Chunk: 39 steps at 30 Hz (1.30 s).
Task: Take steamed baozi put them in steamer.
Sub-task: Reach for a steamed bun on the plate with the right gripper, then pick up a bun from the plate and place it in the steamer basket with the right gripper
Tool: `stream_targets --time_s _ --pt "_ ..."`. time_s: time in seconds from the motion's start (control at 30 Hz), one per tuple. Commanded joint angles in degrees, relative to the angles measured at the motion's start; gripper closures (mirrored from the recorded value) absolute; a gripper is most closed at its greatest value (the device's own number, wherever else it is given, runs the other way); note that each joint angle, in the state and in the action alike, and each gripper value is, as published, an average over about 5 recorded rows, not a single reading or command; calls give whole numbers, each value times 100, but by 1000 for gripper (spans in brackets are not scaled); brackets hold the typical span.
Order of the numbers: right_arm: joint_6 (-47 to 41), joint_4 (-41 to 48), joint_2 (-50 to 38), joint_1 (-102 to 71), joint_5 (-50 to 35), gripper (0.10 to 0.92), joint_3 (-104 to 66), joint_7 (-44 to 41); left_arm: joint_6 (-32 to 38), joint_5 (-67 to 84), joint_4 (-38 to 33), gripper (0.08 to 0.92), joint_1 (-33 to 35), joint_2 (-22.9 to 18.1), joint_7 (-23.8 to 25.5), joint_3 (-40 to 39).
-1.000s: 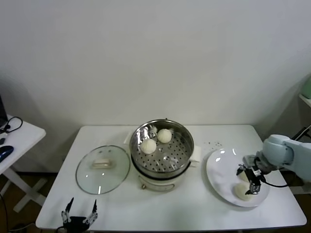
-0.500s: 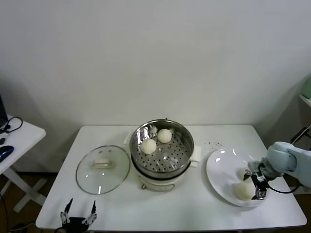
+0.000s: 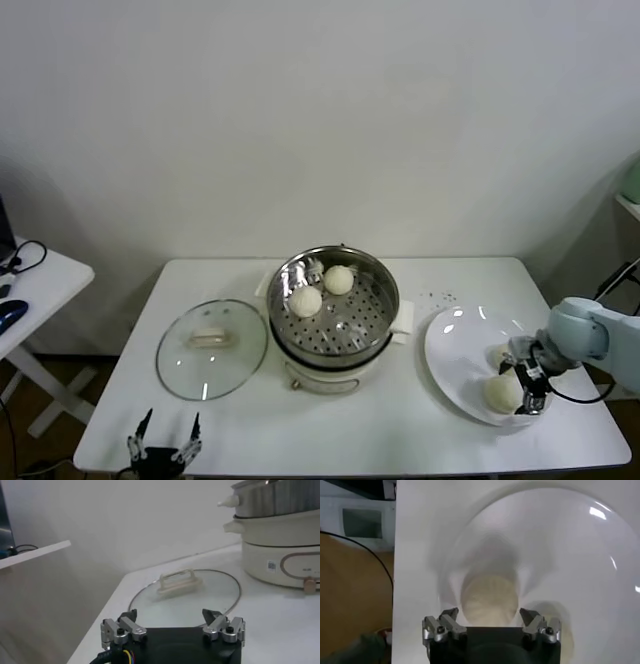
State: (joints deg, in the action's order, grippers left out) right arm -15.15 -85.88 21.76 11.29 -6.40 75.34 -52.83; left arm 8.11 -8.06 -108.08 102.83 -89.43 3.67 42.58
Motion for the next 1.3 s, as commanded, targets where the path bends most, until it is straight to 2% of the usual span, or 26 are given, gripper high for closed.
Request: stream_targets --time_s 0.03,0.53,0.73,0.87,1.0,1.17,1.3 --pt "-15 -10 3 -115 24 251 -128 52 13 -9 30 177 -7 19 -2 -11" --pt "178 -79 60 312 57 389 -345 -101 46 -64 23 177 20 43 -11 -17" --pt "866 -590 8 2478 -107 395 908 -424 29 -121 11 177 31 33 -8 -21" --pt "1600 -691 553 4650 -680 397 2281 -663 8 -136 -8 177 34 22 -13 -25" --pt "2166 -448 1431 5962 -1419 398 2568 -974 -6 -136 -54 177 26 16 -27 -21" --pt "2521 30 2333 6175 -1934 397 1511 -1270 -16 -112 -143 177 22 7 -27 6" --pt "2671 -283 2820 5926 -1822 397 804 -1272 -21 -106 -187 177 18 -9 -26 6"
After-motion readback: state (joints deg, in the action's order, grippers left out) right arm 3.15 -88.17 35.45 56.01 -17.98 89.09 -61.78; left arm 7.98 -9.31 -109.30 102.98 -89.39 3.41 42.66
